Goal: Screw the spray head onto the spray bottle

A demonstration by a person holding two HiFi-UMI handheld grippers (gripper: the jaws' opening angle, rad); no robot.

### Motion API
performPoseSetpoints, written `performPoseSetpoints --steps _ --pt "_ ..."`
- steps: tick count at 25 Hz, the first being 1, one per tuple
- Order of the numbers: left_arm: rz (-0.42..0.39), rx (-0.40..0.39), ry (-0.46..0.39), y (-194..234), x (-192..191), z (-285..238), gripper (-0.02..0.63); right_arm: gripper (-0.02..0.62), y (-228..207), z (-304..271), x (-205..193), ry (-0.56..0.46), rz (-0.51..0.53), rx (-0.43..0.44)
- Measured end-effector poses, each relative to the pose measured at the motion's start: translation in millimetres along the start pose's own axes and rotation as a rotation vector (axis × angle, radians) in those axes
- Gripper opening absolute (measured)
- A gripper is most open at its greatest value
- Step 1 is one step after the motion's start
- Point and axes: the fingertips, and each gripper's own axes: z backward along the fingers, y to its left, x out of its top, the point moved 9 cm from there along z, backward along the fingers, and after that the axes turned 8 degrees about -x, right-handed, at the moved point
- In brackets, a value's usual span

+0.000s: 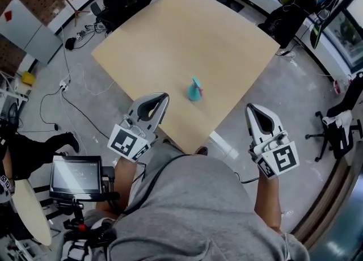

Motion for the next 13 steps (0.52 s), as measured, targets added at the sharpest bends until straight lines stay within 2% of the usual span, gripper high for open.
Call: performPoseSetpoints --steps 8,13 --pt "-0.027 -0.034 -0.029 -6 -1 29 0.005 0.002 30 17 -11 -0.018 0.025 -0.048" --pt "-0.047 -0.084 -0.018 -8 -1 51 0.005 0.002 59 28 -20 -0.037 -0.016 -0.114"
